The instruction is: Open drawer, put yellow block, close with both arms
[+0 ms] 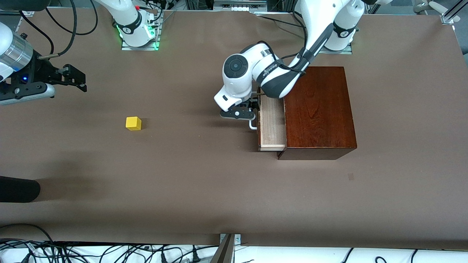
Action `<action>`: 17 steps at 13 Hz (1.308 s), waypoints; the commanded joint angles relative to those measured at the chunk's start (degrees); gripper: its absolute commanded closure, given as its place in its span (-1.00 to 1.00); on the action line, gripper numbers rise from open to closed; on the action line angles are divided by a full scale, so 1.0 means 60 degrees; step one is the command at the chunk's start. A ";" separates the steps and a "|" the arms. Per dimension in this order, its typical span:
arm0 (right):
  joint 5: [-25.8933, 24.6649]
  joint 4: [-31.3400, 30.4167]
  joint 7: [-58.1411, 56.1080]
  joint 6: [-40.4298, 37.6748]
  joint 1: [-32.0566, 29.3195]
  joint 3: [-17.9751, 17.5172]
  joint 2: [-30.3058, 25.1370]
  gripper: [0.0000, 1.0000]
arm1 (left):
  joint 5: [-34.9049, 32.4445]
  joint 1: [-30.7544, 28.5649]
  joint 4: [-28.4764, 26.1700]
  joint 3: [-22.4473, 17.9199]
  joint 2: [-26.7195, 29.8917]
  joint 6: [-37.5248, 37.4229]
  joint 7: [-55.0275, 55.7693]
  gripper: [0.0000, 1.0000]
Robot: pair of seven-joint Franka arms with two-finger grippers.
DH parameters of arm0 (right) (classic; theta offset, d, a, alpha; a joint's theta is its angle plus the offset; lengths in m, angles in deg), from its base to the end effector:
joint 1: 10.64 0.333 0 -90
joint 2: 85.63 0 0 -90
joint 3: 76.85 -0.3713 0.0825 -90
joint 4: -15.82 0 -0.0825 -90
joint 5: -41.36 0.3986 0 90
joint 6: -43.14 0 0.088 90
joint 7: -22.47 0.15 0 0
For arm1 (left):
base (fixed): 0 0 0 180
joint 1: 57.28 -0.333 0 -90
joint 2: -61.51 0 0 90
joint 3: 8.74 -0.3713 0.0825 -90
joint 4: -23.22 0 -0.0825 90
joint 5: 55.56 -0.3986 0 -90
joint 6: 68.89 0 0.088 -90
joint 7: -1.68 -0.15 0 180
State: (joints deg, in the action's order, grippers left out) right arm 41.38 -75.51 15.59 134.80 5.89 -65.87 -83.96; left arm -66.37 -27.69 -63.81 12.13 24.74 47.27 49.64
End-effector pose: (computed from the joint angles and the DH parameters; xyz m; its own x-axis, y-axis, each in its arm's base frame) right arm 0.5771 0.0577 0.6116 0.9763 0.2152 -0.0233 0.2153 -0.9766 0.0024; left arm 0.5120 -0.5279 0.2897 0.9922 -0.0759 -0.0987 -0.0790 -0.9965 -0.0288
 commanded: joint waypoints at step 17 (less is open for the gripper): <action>0.0332 0.0235 -0.0127 0.0587 0.0085 -0.0114 0.1928 -1.00 | 0.0219 -0.4502 0.1785 -0.0050 0.3711 -0.5276 -0.3136 -1.00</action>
State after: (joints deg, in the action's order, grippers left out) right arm 42.45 -75.58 15.48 138.41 6.09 -66.26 -77.36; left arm -65.96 -51.48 -56.45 11.32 46.47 19.85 37.18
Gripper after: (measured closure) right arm 0.000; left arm 0.000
